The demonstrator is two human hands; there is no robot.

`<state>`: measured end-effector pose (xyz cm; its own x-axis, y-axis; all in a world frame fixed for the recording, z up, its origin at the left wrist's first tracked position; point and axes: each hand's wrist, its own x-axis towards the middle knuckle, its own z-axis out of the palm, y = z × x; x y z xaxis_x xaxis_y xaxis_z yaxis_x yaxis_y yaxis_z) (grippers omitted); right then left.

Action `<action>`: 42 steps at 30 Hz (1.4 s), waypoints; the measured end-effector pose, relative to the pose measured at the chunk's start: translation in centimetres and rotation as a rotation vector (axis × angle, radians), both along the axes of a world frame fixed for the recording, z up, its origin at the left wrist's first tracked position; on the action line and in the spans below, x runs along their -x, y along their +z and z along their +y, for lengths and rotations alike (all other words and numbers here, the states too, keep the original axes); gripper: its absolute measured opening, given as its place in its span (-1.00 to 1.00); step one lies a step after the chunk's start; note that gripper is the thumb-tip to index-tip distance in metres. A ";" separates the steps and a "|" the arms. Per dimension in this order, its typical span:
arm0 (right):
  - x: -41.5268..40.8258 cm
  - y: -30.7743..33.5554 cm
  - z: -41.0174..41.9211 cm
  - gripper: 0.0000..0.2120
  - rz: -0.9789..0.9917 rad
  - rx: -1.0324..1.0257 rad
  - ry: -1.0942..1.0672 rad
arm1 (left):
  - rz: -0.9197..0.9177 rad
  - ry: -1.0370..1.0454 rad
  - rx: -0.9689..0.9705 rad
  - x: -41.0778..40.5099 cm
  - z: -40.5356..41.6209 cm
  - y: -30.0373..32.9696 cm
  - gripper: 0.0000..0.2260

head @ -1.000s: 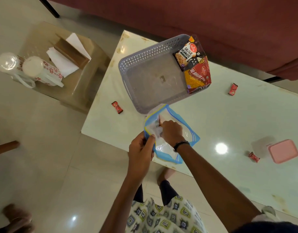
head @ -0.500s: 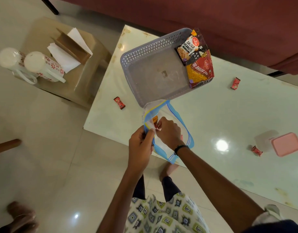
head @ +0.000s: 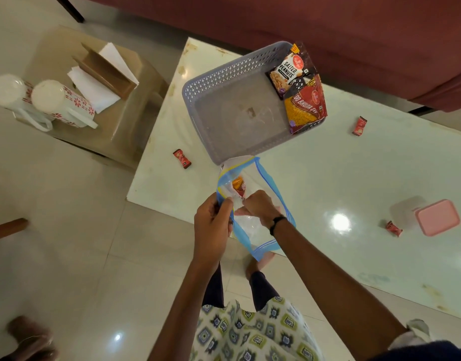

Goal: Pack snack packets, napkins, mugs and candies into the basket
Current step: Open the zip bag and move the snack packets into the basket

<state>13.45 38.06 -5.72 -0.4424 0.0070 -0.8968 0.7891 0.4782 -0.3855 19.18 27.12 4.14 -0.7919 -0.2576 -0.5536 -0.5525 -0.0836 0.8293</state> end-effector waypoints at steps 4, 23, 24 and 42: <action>0.2 -0.7 -1.4 -0.76 -0.352 0.412 -0.899 | -0.006 -0.014 0.013 -0.3 -0.1 -0.1 -0.70; -1.4 13.1 0.3 -0.89 0.545 -0.174 0.132 | -0.020 0.030 -0.005 0.1 -0.2 1.3 -0.75; -1.2 14.3 0.6 -0.88 0.656 -0.192 0.263 | -0.018 0.041 -0.020 0.2 -0.2 1.6 -0.76; 12.8 19.7 7.9 -0.77 1.272 -0.303 0.310 | -0.020 0.098 -0.052 5.4 0.1 2.0 -0.81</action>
<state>0.68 45.98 14.00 -0.9806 -0.1212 0.1541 -0.1911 0.7669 -0.6126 13.80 27.20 6.10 -0.7532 -0.3041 -0.5833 -0.5557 -0.1805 0.8116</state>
